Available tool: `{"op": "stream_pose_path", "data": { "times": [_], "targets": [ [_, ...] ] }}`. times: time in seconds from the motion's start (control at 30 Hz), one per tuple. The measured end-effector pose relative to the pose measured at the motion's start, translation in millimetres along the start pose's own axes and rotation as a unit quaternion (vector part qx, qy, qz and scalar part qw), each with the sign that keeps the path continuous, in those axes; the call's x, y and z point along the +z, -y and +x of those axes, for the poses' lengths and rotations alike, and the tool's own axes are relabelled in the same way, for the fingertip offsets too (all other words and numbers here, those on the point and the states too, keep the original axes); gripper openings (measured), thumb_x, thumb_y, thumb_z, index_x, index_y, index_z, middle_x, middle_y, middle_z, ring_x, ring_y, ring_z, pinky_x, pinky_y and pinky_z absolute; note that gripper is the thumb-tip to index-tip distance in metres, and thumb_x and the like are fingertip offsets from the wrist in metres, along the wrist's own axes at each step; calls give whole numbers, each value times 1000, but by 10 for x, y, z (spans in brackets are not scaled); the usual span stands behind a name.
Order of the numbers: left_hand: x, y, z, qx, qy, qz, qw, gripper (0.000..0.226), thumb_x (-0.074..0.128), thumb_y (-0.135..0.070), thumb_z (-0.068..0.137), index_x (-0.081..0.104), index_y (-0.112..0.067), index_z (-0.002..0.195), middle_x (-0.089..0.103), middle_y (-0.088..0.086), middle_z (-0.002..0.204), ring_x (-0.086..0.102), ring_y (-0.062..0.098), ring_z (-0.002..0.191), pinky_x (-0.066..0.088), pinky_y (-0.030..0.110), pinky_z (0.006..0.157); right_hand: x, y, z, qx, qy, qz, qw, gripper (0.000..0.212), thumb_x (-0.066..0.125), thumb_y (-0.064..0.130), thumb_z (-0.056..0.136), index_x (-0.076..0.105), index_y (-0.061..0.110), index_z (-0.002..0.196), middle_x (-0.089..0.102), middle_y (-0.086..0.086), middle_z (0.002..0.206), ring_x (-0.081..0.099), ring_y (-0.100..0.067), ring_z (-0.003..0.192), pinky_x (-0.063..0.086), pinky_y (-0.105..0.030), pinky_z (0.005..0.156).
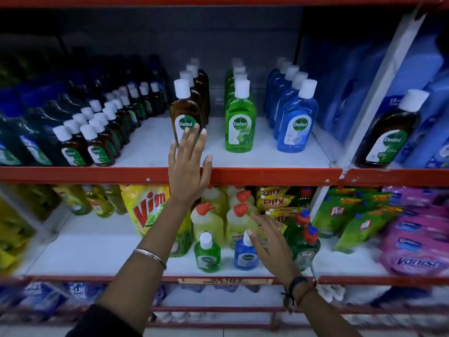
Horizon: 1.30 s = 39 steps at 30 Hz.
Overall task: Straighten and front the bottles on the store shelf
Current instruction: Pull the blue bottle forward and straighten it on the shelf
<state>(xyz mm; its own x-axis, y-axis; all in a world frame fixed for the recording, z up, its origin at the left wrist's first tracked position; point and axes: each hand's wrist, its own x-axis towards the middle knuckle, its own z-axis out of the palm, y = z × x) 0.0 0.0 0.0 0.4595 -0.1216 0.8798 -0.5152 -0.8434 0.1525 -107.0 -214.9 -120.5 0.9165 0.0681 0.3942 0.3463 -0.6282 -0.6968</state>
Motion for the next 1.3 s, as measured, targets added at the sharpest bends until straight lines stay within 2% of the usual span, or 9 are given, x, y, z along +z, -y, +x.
{"op": "stream_pose_path", "data": {
  "times": [0.13,0.23,0.37,0.5,0.6,0.73,0.93,1.17,1.3],
  "targets": [
    [147,107,-170,-11,27,87,996,52,36,-39,102,32,-22,151,37,4,157,28,24,147,10,42,120,264,-348,-215,106,110,34,988,55,49,57,89,41,29,135,48,3,141,48,-14,125,44,-40,101],
    [169,114,-240,1,11,118,993,51,34,-41,102,33,-24,151,40,4,155,32,25,145,17,46,118,323,-463,-280,145,109,58,982,53,57,58,83,50,27,126,57,-1,131,55,-19,117,47,-46,97],
    [180,136,-160,4,-1,131,991,51,29,-43,103,33,-23,150,42,5,154,34,26,144,18,48,118,228,-386,-114,147,107,92,979,31,72,31,82,58,35,109,66,4,114,60,0,101,50,-29,87],
    [178,124,-171,7,-2,135,991,51,29,-42,103,34,-23,150,44,6,153,35,26,143,18,47,118,65,-240,-37,108,89,115,984,32,75,21,80,59,39,100,68,6,105,60,2,96,46,-12,80],
    [182,122,-167,4,-4,137,991,50,29,-41,103,35,-23,149,45,5,152,37,27,143,20,48,117,-133,-62,71,84,52,145,985,27,77,25,77,65,32,100,70,8,98,62,-2,90,49,-16,77],
    [172,105,-161,1,-1,130,991,49,32,-39,102,38,-23,148,46,5,152,38,26,142,22,48,116,-489,292,277,35,-12,178,983,33,74,46,71,67,29,99,70,12,95,64,-8,87,51,-19,74],
    [160,107,-159,-3,5,131,991,50,34,-38,101,40,-21,148,46,5,151,37,26,142,24,49,115,-1087,823,645,-64,-117,213,968,27,72,37,73,66,27,97,71,1,88,67,-23,82,57,-33,73],
    [149,105,-159,-1,14,130,991,50,33,-38,101,42,-19,147,50,7,148,41,28,140,29,51,112,-1646,1149,1199,-126,-237,185,945,18,68,37,78,61,33,94,67,16,86,58,-2,78,48,-17,71],
    [145,102,-157,-2,9,129,992,50,30,-39,102,44,-19,146,52,7,146,43,28,139,29,50,112,-1774,1017,1480,-109,-289,138,941,21,64,34,85,62,22,102,63,1,92,53,1,78,47,-20,72]
  ]
}}
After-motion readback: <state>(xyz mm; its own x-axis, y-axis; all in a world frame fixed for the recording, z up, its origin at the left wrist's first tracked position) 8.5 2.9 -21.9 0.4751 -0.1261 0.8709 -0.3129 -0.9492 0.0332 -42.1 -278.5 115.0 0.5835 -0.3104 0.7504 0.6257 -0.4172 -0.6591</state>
